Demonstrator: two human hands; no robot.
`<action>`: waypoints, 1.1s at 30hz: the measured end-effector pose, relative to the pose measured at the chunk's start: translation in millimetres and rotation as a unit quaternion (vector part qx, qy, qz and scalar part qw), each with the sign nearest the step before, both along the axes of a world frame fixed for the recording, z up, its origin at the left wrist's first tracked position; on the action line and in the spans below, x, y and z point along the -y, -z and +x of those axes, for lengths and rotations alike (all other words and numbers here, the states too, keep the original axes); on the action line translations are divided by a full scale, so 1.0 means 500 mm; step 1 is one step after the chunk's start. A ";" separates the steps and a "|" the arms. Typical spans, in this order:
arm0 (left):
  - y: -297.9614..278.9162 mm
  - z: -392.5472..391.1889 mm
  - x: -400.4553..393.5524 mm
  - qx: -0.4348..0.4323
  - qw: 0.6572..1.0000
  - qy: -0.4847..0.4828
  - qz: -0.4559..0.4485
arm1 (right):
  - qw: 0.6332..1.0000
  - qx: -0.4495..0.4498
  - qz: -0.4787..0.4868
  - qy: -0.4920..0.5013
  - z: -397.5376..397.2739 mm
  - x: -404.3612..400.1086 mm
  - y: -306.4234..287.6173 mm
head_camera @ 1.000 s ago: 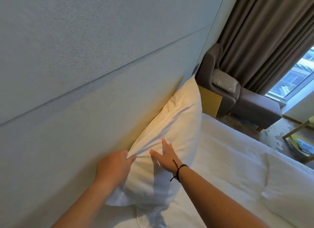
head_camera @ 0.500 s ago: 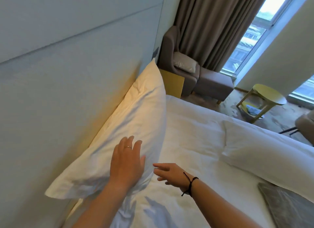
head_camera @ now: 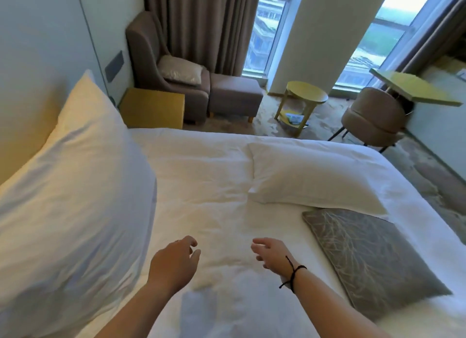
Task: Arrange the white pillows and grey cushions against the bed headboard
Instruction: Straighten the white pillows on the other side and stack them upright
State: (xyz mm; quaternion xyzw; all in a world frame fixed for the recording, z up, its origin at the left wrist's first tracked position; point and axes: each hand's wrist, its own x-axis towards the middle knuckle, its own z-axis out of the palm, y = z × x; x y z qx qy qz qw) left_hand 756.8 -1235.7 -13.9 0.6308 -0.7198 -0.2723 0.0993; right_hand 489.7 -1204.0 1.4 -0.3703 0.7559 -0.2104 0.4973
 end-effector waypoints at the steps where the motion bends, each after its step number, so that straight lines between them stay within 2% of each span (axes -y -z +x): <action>1: 0.001 -0.041 0.006 0.002 1.000 0.001 0.004 | 1.000 -0.002 -0.008 0.002 -0.041 0.002 0.008; 8: 0.058 -0.347 0.028 0.009 0.996 -0.036 0.076 | 0.998 0.028 -0.010 0.052 -0.338 0.050 0.121; 13: 0.100 -0.500 0.064 -0.001 0.994 -0.053 0.092 | 0.997 0.029 -0.005 0.078 -0.481 0.106 0.202; 18: 0.158 -0.562 0.128 -0.005 0.991 -0.083 0.102 | 0.993 0.050 -0.019 0.108 -0.529 0.177 0.279; 22: 0.238 -0.611 0.269 0.018 0.992 -0.081 0.094 | 0.994 0.069 -0.017 0.085 -0.543 0.227 0.325; 29: 0.414 -0.796 0.508 -0.023 0.997 -0.074 0.027 | 0.998 -0.032 -0.048 0.039 -0.671 0.324 0.385; 33: 0.484 -0.847 0.589 0.033 0.993 -0.078 0.084 | 0.997 -0.036 -0.048 0.051 -0.703 0.314 0.420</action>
